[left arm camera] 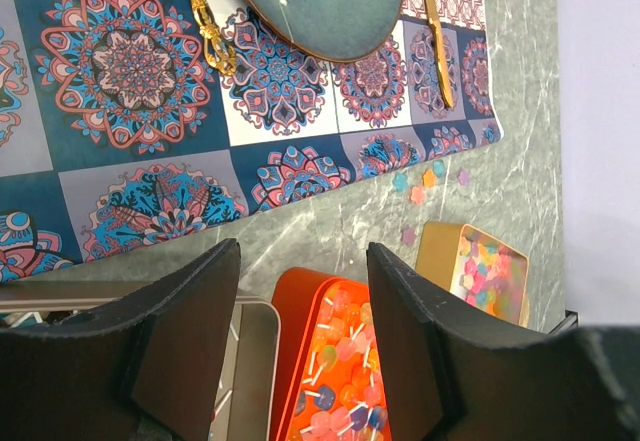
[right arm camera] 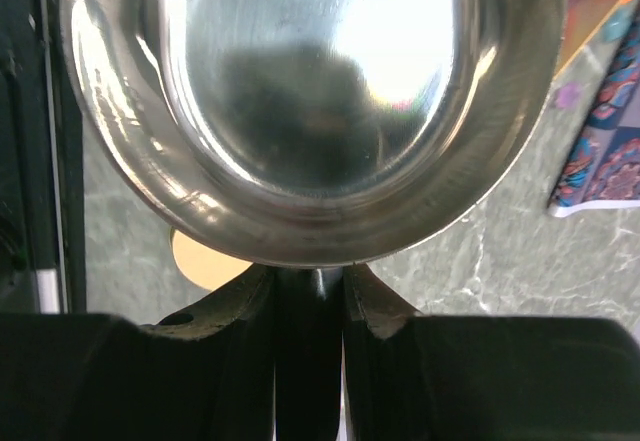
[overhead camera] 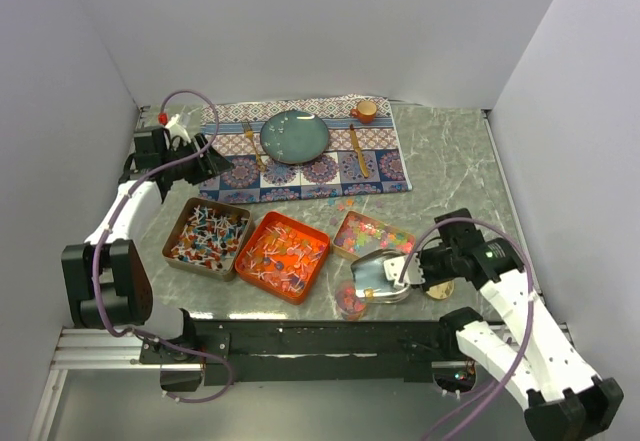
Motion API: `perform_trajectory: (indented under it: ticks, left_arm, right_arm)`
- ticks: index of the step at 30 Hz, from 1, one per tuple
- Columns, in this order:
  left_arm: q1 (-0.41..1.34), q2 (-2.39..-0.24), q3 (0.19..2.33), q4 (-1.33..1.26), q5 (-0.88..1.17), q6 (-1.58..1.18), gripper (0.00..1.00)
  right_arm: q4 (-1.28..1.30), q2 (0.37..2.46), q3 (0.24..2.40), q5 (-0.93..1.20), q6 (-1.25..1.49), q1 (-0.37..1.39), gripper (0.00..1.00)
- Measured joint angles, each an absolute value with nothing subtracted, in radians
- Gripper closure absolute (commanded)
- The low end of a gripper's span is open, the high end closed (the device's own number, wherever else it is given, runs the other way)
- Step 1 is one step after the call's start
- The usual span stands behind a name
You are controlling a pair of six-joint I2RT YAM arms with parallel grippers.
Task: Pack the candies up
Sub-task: Place the fake candies in the packing bottle, then adjust the spatula.
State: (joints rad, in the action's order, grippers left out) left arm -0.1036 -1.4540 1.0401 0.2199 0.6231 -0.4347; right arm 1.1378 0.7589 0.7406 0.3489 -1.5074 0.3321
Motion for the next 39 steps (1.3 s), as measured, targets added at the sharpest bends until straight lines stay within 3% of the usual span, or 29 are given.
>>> perform_trajectory:
  ticks: [12, 15, 22, 39]
  left_arm:
    - [-0.091, -1.417, 1.0, 0.199, 0.64, -0.44, 0.39]
    - [-0.059, -1.412, 0.993, 0.182, 0.669, -0.443, 0.33]
    - [0.018, -1.411, 0.989, 0.173, 0.731, -0.447, 0.33]
    - [0.241, -1.401, 0.916, -0.002, 1.025, -0.555, 0.28]
  right_arm:
    - [1.168, 0.78, 0.834, 0.247, -1.675, 0.369, 1.0]
    - [1.196, 0.781, 0.88, 0.225, -1.699, 0.375, 1.0]
    - [1.207, 0.791, 0.933, 0.21, -1.687, 0.411, 1.0]
    - [0.92, 1.232, 1.189, 0.415, -0.929, 0.431, 1.0]
